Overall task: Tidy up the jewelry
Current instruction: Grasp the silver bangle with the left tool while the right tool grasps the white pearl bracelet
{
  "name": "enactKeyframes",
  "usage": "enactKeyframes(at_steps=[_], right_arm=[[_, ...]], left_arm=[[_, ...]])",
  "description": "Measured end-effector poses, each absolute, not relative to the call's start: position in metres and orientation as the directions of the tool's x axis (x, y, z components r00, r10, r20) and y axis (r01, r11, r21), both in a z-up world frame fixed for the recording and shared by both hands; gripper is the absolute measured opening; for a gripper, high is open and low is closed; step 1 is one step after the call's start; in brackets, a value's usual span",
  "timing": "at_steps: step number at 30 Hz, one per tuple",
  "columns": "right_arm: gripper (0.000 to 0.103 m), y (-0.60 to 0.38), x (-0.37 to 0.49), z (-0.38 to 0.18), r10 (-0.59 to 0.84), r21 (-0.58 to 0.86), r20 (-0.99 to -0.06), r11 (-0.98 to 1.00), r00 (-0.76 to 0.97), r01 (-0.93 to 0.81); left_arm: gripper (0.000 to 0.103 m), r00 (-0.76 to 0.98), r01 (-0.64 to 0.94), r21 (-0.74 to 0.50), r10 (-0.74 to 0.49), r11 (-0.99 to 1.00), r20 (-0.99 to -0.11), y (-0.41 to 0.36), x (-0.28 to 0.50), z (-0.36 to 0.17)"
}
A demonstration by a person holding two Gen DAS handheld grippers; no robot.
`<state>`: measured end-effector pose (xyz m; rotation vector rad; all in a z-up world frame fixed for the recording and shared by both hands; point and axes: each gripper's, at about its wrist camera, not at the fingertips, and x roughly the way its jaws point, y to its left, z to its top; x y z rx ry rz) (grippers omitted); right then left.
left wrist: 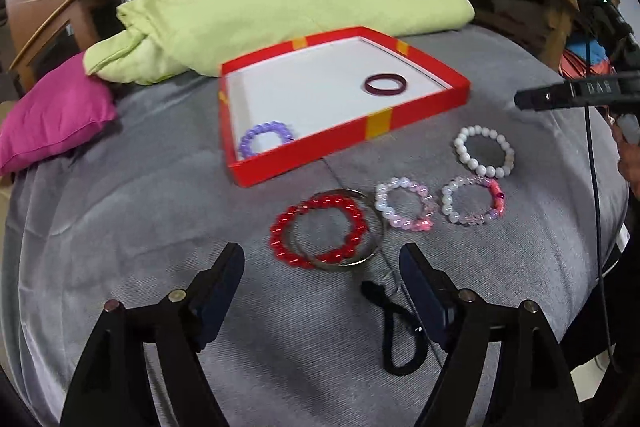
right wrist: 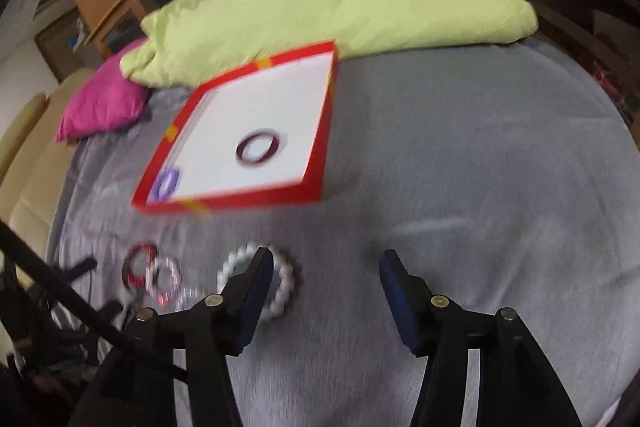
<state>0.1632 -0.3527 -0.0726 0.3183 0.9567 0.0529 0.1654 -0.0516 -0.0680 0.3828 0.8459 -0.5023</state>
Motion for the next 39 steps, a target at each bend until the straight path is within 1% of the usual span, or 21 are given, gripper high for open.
enactKeyframes(at_steps=[4, 8, 9, 10, 11, 13, 14, 15, 18, 20, 21, 22, 28, 36, 39], right_arm=[[0.059, -0.331, 0.166, -0.081, 0.191, 0.246, -0.815, 0.969, 0.547, 0.03], [0.059, -0.316, 0.175, -0.09, 0.171, 0.217, -0.836, 0.976, 0.521, 0.028], [0.056, -0.312, 0.178, -0.093, 0.163, 0.207, -0.844, 0.978, 0.511, 0.028], [0.046, -0.308, 0.18, -0.096, 0.142, 0.183, -0.853, 0.983, 0.503, 0.033], [0.041, -0.305, 0.181, -0.097, 0.112, 0.149, -0.857, 0.988, 0.503, 0.034], [0.018, -0.3, 0.183, -0.096, 0.064, 0.088, -0.857, 0.996, 0.512, 0.024], [0.015, -0.3, 0.183, -0.096, 0.061, 0.085, -0.856, 0.996, 0.514, 0.024], [0.013, -0.302, 0.183, -0.096, 0.063, 0.092, -0.855, 0.995, 0.515, 0.032], [0.013, -0.307, 0.183, -0.096, 0.069, 0.109, -0.855, 0.993, 0.514, 0.048], [0.013, -0.312, 0.184, -0.095, 0.07, 0.115, -0.856, 0.992, 0.512, 0.056], [0.013, -0.313, 0.185, -0.094, 0.07, 0.117, -0.856, 0.991, 0.512, 0.06], [0.013, -0.314, 0.186, -0.093, 0.069, 0.118, -0.856, 0.991, 0.512, 0.064], [0.012, -0.315, 0.189, -0.084, 0.09, 0.157, -0.833, 0.985, 0.546, 0.077], [0.011, -0.321, 0.186, -0.064, 0.15, 0.255, -0.77, 0.963, 0.621, 0.083], [0.011, -0.322, 0.184, -0.057, 0.165, 0.284, -0.745, 0.955, 0.646, 0.083]], left_arm=[[0.08, 0.543, 0.569, 0.121, -0.262, 0.813, -0.798, -0.062, 0.172, -0.075], [0.08, 0.527, 0.557, 0.106, -0.252, 0.824, -0.812, -0.067, 0.181, -0.082], [0.08, 0.522, 0.554, 0.1, -0.251, 0.827, -0.815, -0.067, 0.184, -0.083], [0.08, 0.515, 0.553, 0.089, -0.256, 0.828, -0.818, -0.067, 0.186, -0.085], [0.08, 0.511, 0.554, 0.082, -0.261, 0.829, -0.819, -0.067, 0.187, -0.085], [0.08, 0.505, 0.552, 0.064, -0.272, 0.832, -0.819, -0.066, 0.191, -0.086], [0.08, 0.505, 0.546, 0.057, -0.274, 0.836, -0.819, -0.065, 0.193, -0.086], [0.08, 0.505, 0.541, 0.054, -0.273, 0.839, -0.819, -0.064, 0.195, -0.087], [0.08, 0.5, 0.528, 0.046, -0.267, 0.848, -0.824, -0.06, 0.2, -0.09], [0.078, 0.504, 0.523, 0.04, -0.271, 0.852, -0.82, -0.057, 0.201, -0.089], [0.072, 0.512, 0.522, 0.047, -0.269, 0.851, -0.816, -0.057, 0.201, -0.088], [0.062, 0.516, 0.524, 0.052, -0.268, 0.85, -0.813, -0.055, 0.201, -0.087], [0.062, 0.537, 0.513, 0.052, -0.273, 0.857, -0.798, -0.046, 0.2, -0.081], [0.062, 0.589, 0.477, -0.002, -0.322, 0.879, -0.741, -0.027, 0.198, -0.055], [0.062, 0.62, 0.452, -0.005, -0.317, 0.892, -0.718, -0.023, 0.2, -0.046]])
